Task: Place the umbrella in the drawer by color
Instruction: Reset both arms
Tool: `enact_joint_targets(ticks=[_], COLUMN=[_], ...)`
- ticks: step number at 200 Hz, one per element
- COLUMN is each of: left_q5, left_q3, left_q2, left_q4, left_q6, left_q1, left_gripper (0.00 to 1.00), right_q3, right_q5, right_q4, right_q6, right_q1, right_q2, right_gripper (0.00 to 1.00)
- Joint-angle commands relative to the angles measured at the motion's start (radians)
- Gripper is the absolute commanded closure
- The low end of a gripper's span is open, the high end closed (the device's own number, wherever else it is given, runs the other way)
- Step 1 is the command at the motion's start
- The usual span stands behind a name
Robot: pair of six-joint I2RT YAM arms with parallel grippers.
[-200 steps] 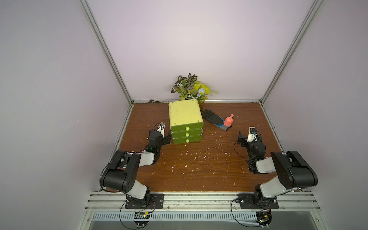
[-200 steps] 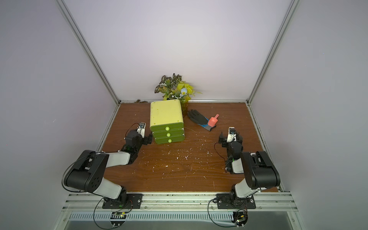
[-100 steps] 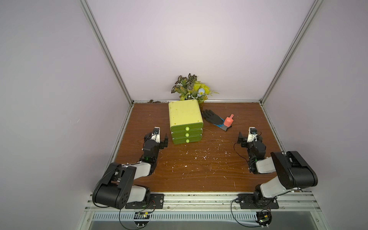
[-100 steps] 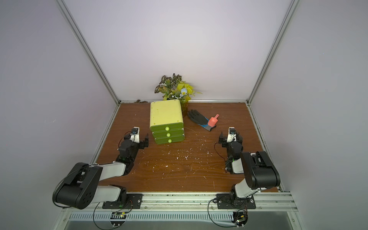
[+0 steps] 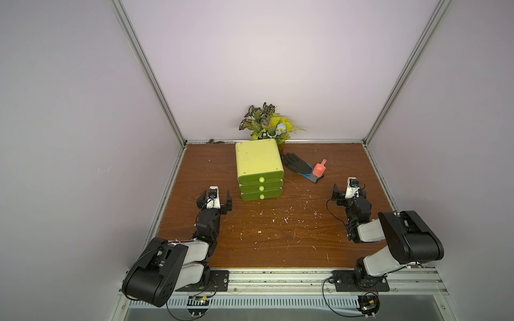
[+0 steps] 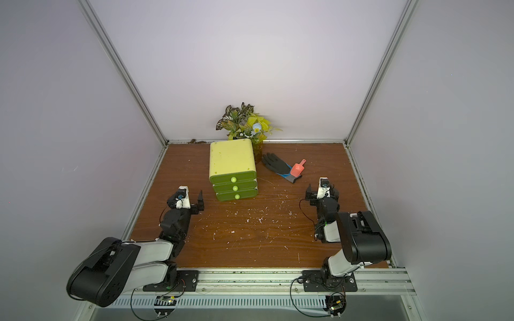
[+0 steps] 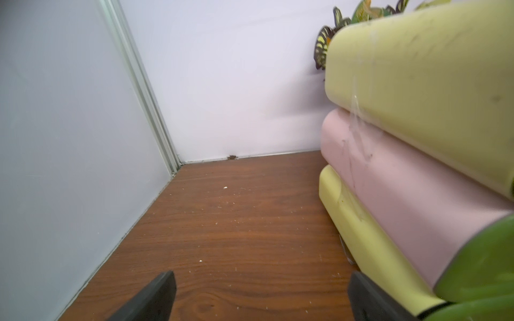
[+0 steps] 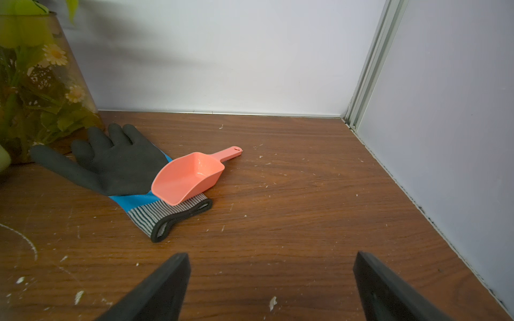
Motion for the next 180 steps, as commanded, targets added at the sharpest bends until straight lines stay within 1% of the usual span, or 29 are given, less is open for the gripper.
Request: enact_joint_targets(ticks=[1, 10, 19, 24, 26, 32, 38, 41, 46, 56, 68, 74, 87, 89, 97, 103, 180], left_q5=[-0.068, -0.086, -0.102, -0.110, -0.093, -0.008, -0.003, 0.002, 0.030, 0.044, 0.047, 0.037, -0.016, -0.009, 0.096, 0.111, 0.110], left_q3=[-0.060, -0.078, -0.076, -0.076, -0.080, -0.089, -0.084, -0.082, -0.062, -0.030, -0.010, 0.012, 0.115, 0.137, 0.162, 0.170, 0.164], left_q2=[-0.011, 0.054, 0.137, 0.171, 0.185, 0.227, 0.273, 0.320, 0.373, 0.403, 0.382, 0.363, 0.339, 0.336, 0.325, 0.317, 0.322], left_q4=[0.166, 0.283, 0.397, 0.450, 0.470, 0.500, 0.526, 0.560, 0.569, 0.566, 0.511, 0.450, 0.209, 0.172, 0.105, 0.076, 0.100], left_q6=[0.097, 0.174, 0.181, 0.148, 0.121, 0.122, 0.113, 0.108, 0.100, 0.080, 0.035, 0.019, -0.006, -0.010, -0.042, -0.043, -0.042], left_q1=[0.006, 0.008, 0.009, 0.007, 0.007, 0.024, 0.032, 0.036, 0.057, 0.085, 0.121, 0.132, 0.135, 0.138, 0.191, 0.203, 0.203], left_gripper=[0.00, 0.00, 0.00, 0.00, 0.00, 0.01, 0.00, 0.01, 0.00, 0.00, 0.00, 0.00, 0.00, 0.00, 0.00, 0.00, 0.00], right_q3=[0.001, 0.001, 0.001, 0.001, 0.001, 0.002, 0.001, 0.001, 0.000, 0.001, 0.001, 0.001, 0.001, 0.001, 0.001, 0.001, 0.001], right_q5=[-0.007, -0.006, -0.007, -0.007, -0.007, -0.007, -0.007, -0.007, -0.007, -0.007, -0.005, -0.006, -0.006, -0.006, -0.006, -0.007, -0.007], right_q4=[0.029, 0.030, 0.029, 0.030, 0.030, 0.031, 0.029, 0.030, 0.030, 0.030, 0.029, 0.031, 0.030, 0.029, 0.030, 0.029, 0.030], right_q6=[0.003, 0.003, 0.003, 0.003, 0.003, 0.003, 0.003, 0.003, 0.003, 0.003, 0.003, 0.003, 0.004, 0.003, 0.004, 0.003, 0.003], right_q1=[0.006, 0.006, 0.006, 0.007, 0.006, 0.006, 0.006, 0.007, 0.006, 0.006, 0.006, 0.006, 0.006, 0.007, 0.006, 0.006, 0.007], right_q2=[-0.007, -0.007, -0.008, -0.007, -0.007, -0.006, -0.005, -0.006, -0.007, -0.006, -0.007, -0.007, -0.007, -0.006, -0.006, -0.006, -0.007], right_gripper=[0.00, 0.00, 0.00, 0.00, 0.00, 0.00, 0.00, 0.01, 0.00, 0.01, 0.00, 0.00, 0.00, 0.00, 0.01, 0.01, 0.01])
